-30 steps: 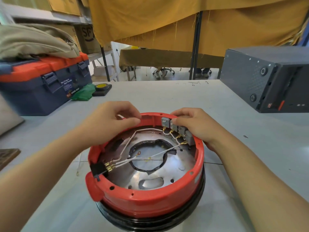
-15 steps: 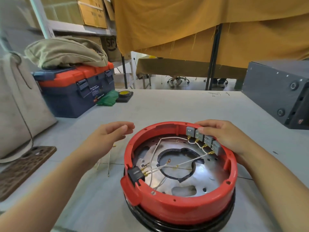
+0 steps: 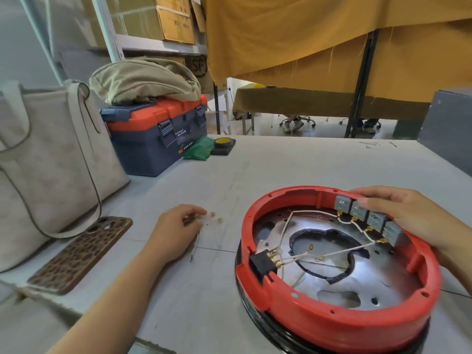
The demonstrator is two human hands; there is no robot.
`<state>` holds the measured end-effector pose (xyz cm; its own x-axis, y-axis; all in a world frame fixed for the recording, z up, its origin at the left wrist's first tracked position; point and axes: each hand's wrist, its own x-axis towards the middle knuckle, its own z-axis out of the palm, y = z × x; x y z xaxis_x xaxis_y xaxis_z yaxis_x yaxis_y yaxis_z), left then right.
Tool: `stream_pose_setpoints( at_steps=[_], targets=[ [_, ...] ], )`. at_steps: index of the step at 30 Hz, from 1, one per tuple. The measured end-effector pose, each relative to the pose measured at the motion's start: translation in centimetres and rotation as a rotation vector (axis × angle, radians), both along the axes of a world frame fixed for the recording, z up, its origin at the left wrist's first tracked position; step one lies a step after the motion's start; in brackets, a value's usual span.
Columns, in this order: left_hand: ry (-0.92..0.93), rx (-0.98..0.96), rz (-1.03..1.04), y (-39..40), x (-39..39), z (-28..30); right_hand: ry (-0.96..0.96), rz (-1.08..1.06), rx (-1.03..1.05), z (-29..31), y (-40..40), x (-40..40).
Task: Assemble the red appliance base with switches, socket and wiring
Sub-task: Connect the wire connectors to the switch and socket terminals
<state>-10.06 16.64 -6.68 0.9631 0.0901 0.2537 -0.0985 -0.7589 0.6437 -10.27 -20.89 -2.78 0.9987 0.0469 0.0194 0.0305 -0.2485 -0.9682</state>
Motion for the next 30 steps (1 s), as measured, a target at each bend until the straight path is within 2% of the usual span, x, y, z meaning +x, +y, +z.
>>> stream_pose_setpoints(
  at_steps=[8,12,15,20,23,27,30],
  targets=[
    [-0.059,0.117,-0.055,-0.6,-0.5,0.4,-0.008,0.026,-0.026,-0.5,-0.6,0.8],
    [-0.159,0.076,0.088,-0.1,-0.4,0.4,-0.01,0.033,-0.026,-0.7,-0.8,1.0],
    [-0.128,0.036,0.182,0.5,-0.2,0.5,-0.009,0.04,-0.02,-0.7,-0.8,1.1],
    [-0.055,0.005,0.081,0.1,-0.4,0.2,-0.017,0.036,-0.02,-0.7,-0.8,1.1],
    [-0.021,0.072,0.036,-0.2,-0.4,0.0,-0.012,0.042,-0.016,-0.8,-0.8,1.2],
    [-0.028,0.164,-0.009,-0.2,-0.2,-0.1,-0.007,0.039,-0.021,-0.9,-1.0,1.4],
    [-0.062,0.151,-0.027,-0.1,-0.2,-0.1,-0.002,0.034,-0.029,-1.1,-1.2,1.5]
  ],
)
